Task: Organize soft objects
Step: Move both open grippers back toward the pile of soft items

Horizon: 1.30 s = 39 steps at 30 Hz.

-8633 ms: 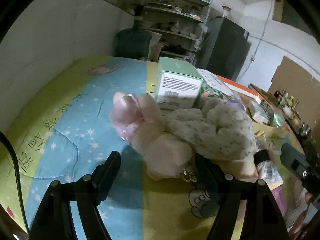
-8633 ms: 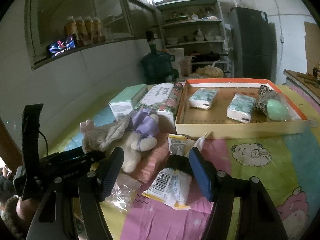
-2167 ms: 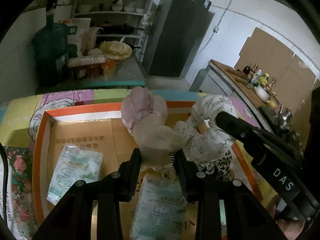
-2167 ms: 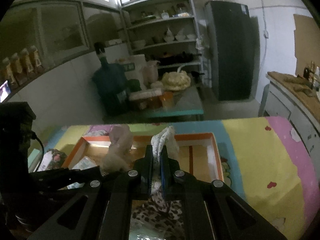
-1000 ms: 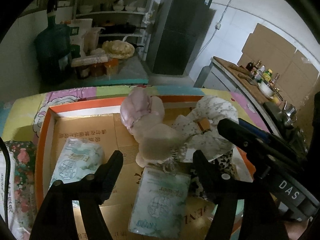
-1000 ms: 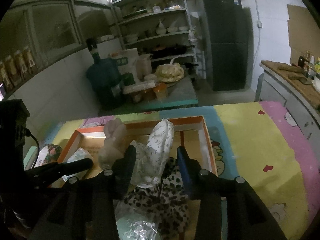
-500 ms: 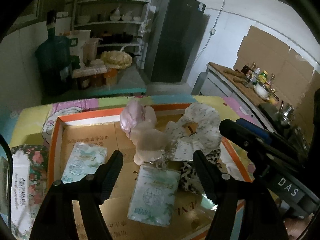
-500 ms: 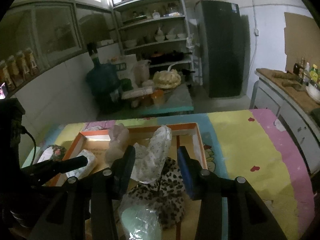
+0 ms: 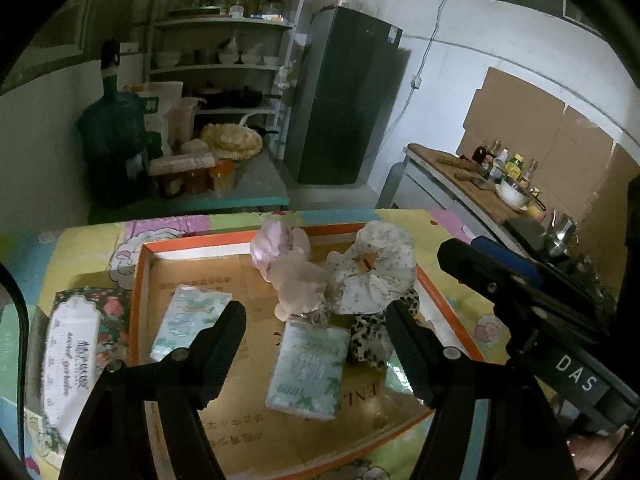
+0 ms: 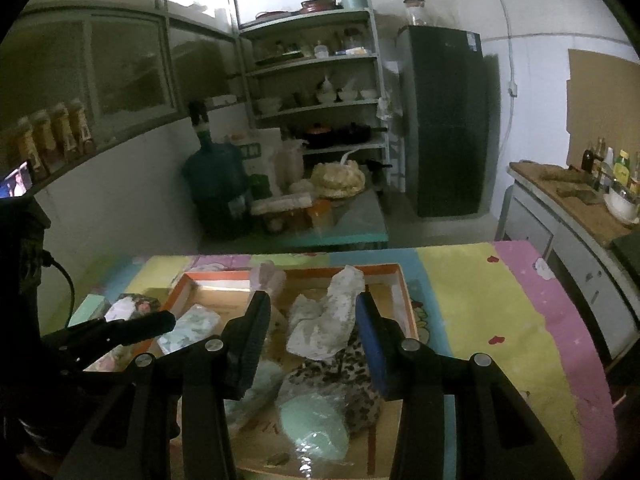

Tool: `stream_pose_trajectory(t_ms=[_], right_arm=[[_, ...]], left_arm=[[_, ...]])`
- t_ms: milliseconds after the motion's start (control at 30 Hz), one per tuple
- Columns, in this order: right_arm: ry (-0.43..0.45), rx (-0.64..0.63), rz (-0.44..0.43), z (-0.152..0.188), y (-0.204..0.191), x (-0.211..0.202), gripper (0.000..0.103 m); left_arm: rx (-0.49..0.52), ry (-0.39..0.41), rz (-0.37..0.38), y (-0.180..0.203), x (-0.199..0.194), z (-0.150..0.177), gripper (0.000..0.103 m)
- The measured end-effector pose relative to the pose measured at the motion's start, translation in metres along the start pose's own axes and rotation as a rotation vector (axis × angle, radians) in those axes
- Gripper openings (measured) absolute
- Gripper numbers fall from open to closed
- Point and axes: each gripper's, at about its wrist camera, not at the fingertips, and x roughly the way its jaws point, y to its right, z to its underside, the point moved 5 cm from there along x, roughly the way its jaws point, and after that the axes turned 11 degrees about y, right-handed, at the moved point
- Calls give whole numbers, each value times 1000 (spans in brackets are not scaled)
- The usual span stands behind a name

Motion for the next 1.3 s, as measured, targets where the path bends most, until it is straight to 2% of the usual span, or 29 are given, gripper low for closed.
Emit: stream_pose_trajectory(t_ms=[367,800,1300], right_arm=[[62,-9,-12,-10,-25,-34,46],[142,-101,-35,-8,-78,-83,47],[211,-105,-112,14,-135,-135,56]], left_arm=[[28,87,10,-3,-43,-8,72],[58,196,-14,-16,-97,1,72],[141,330,-113,-35,-173,17,72]])
